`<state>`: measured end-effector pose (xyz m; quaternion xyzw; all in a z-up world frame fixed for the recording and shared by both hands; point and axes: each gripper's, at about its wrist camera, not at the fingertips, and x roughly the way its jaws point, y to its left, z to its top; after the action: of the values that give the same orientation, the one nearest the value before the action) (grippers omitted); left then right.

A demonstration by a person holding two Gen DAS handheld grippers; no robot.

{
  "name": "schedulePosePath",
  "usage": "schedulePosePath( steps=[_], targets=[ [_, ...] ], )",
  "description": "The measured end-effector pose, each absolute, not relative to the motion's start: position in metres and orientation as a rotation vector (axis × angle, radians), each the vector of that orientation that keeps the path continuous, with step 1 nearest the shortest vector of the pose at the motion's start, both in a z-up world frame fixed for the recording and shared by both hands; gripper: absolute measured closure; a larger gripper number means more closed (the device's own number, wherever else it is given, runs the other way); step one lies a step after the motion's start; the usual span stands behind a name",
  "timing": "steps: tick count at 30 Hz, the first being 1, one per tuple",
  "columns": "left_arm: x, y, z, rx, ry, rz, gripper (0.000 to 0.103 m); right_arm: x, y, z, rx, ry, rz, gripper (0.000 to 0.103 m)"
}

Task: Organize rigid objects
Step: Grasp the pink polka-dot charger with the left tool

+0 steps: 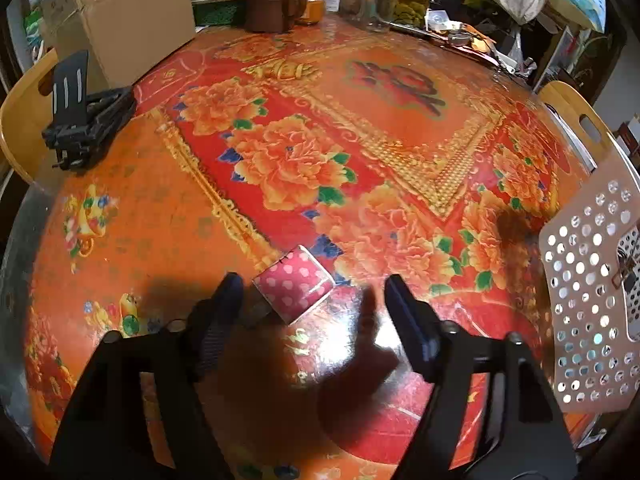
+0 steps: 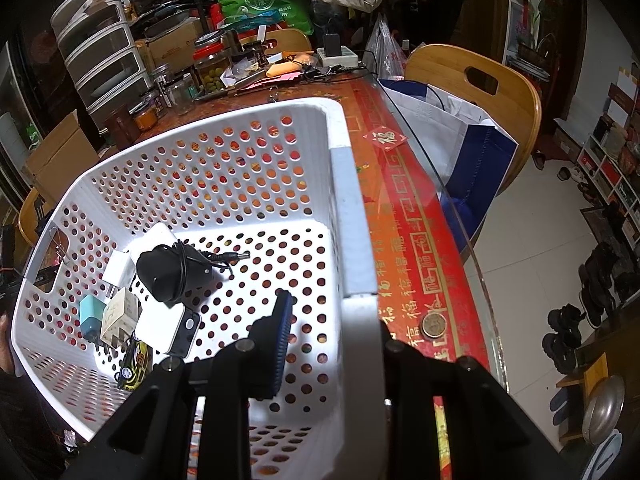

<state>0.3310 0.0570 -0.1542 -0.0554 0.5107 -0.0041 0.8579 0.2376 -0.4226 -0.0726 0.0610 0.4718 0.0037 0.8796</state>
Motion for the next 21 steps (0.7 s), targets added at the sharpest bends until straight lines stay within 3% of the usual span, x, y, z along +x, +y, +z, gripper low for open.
schedulePosePath(
  steps=[4,21],
  targets=[
    [0.331,0.059,-0.154,-0.098,1.059,0.034,0.065,0.238,-0.423,-0.073,0.127,0.983,0.008,0.076],
    [0.304,0.042,-0.112,-0.025,0.906,0.017,0.067,0.237,-0.422,-0.071,0.127,0.980,0.013,0.076]
  ],
)
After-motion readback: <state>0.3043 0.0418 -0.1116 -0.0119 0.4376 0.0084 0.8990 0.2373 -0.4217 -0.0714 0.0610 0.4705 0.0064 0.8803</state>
